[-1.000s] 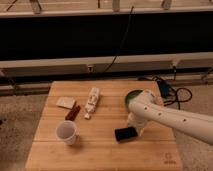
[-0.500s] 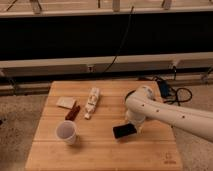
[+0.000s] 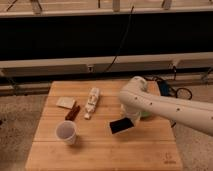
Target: Place the eraser in the ceramic cup
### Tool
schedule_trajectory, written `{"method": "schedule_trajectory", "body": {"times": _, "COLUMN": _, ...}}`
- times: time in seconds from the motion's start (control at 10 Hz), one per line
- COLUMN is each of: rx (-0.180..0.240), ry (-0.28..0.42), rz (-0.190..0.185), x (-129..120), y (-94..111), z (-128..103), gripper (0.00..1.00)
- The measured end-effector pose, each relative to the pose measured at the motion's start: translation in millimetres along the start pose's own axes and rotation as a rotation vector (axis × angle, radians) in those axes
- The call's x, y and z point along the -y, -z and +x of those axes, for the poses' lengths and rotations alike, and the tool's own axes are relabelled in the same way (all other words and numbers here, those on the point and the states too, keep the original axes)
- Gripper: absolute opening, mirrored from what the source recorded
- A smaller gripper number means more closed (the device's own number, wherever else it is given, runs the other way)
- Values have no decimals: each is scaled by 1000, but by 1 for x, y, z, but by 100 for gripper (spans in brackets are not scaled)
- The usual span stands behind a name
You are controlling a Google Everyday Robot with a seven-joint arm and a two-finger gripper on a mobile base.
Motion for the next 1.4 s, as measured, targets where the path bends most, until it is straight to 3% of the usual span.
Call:
{"method": "schedule_trajectory", "body": {"times": 0.6, "rx": -37, "ry": 98, "rz": -10, "x": 42, "y": 32, "z": -19, "gripper": 0}}
{"method": "schedule_trajectory", "body": {"times": 0.9, "rx": -45, "ry": 164, "rz": 4, "x": 85, "y": 44, "z": -50, "gripper": 0}}
{"method": "schedule_trajectory", "body": {"times": 1.2, "rx": -52, "ry": 225, "rz": -3, "x": 103, "y": 52, "z": -69, "gripper": 0}}
{"method": "schedule_trajectory", "body": {"times": 1.4, "rx": -59, "ry": 283, "rz": -4, "x": 129, "y": 57, "z": -93, "gripper": 0}}
